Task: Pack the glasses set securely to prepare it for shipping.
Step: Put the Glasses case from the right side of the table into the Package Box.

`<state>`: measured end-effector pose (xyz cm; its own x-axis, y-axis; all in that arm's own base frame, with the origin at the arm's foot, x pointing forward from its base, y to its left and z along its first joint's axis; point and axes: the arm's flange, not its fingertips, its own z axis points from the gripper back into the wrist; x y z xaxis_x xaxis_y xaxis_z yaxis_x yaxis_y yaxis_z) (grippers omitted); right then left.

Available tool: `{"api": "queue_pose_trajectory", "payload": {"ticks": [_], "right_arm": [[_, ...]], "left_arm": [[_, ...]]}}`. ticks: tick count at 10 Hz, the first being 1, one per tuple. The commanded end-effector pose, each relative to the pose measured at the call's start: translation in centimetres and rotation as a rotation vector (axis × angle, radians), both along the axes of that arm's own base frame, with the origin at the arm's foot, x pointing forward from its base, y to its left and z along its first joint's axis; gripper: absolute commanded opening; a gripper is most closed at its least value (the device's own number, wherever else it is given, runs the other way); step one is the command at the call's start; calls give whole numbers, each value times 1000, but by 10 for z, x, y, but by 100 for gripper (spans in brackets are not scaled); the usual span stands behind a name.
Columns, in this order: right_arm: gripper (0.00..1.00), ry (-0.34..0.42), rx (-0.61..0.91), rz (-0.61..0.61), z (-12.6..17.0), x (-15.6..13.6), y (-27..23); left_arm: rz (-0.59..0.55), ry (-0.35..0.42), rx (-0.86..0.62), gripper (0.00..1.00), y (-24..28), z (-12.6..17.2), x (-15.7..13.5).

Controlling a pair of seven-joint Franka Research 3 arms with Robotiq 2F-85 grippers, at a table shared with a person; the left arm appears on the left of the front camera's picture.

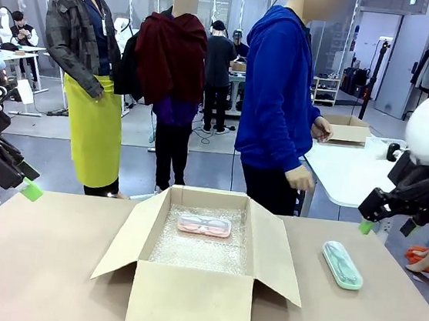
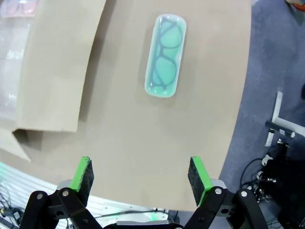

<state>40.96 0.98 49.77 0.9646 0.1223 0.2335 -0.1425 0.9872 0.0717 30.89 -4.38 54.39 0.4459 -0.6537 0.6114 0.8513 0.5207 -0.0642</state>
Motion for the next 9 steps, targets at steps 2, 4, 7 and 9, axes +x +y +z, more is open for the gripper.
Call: {"api": "queue_pose_trajectory", "payload": {"ticks": [2, 4, 7, 9], "right_arm": [[100, -6, -6, -33, -30, 45, 3], [100, -8, -15, -20, -64, 73, -1], [100, -9, -7, -22, -100, 105, -7], [100, 15, -20, -46, -127, 121, -10]], "left_arm": [[-24, -7, -22, 100, 2, 0, 0], [-24, -7, -22, 100, 2, 0, 0], [-24, -7, -22, 100, 2, 0, 0], [-24, -7, -22, 100, 2, 0, 0]]}}
